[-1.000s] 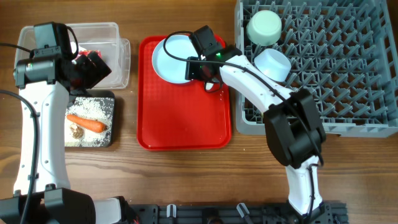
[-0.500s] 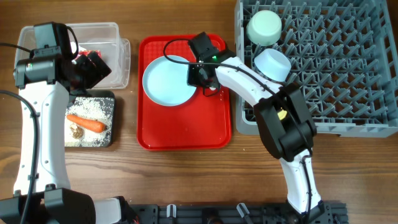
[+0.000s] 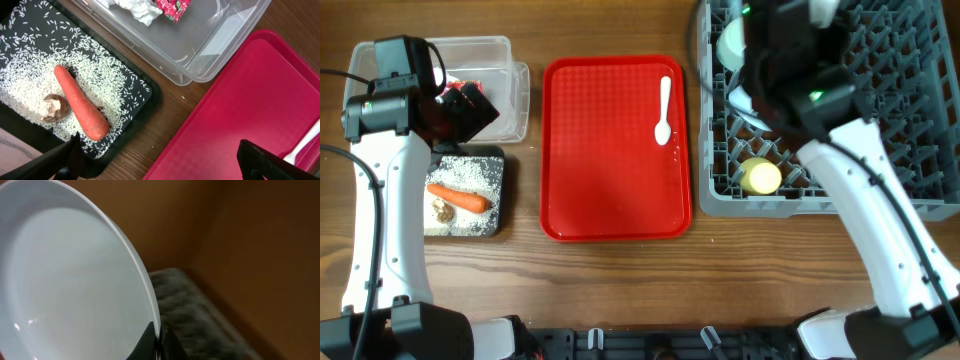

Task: Sort waste into correct bins and load items into the dishwasher rack
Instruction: 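Lift the plate and stand it upright in the dish rack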

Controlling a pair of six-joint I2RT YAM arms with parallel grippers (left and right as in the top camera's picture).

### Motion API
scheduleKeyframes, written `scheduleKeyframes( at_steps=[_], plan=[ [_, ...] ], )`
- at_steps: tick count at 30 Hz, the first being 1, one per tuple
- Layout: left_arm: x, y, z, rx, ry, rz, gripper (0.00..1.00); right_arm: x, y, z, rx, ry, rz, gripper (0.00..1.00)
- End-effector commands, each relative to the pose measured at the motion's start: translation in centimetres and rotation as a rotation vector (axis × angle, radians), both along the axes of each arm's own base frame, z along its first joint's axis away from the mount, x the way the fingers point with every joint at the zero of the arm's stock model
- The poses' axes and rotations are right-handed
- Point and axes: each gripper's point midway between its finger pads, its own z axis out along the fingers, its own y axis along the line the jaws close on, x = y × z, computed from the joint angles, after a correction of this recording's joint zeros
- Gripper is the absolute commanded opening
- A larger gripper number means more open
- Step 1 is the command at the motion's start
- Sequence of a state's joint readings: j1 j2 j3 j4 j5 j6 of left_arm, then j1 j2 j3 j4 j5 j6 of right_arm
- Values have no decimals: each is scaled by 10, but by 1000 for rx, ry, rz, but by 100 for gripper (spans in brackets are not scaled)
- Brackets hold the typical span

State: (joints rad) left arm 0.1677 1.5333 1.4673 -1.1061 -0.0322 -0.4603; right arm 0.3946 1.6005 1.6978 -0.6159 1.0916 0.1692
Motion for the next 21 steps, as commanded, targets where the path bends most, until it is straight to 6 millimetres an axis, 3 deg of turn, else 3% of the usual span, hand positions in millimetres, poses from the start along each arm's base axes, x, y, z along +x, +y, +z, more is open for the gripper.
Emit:
scheduleKeyframes(
  at_steps=[1,4,5,8,13,16,21],
  plan=[
    [0,4,5,15,-13,2,100,-12,-74,-3,-207,132,-283,4],
    [0,4,5,15,-13,2,100,6,-113,-35,-265,314,-300,4],
    [0,4,5,15,-13,2,100,20,-118,-51,-269,364,-261,4],
    [0,4,5,15,-13,2,100,65,-112,-91,-338,460,-174,4],
    [0,4,5,15,-13,2,100,94,-105,-148,-376,581,-100,4],
    [0,4,5,15,-13,2,100,101,-101,-157,-364,582,-70,4],
    [0,4,5,15,-13,2,100,103,-98,-153,-368,556,-74,4]
  ],
)
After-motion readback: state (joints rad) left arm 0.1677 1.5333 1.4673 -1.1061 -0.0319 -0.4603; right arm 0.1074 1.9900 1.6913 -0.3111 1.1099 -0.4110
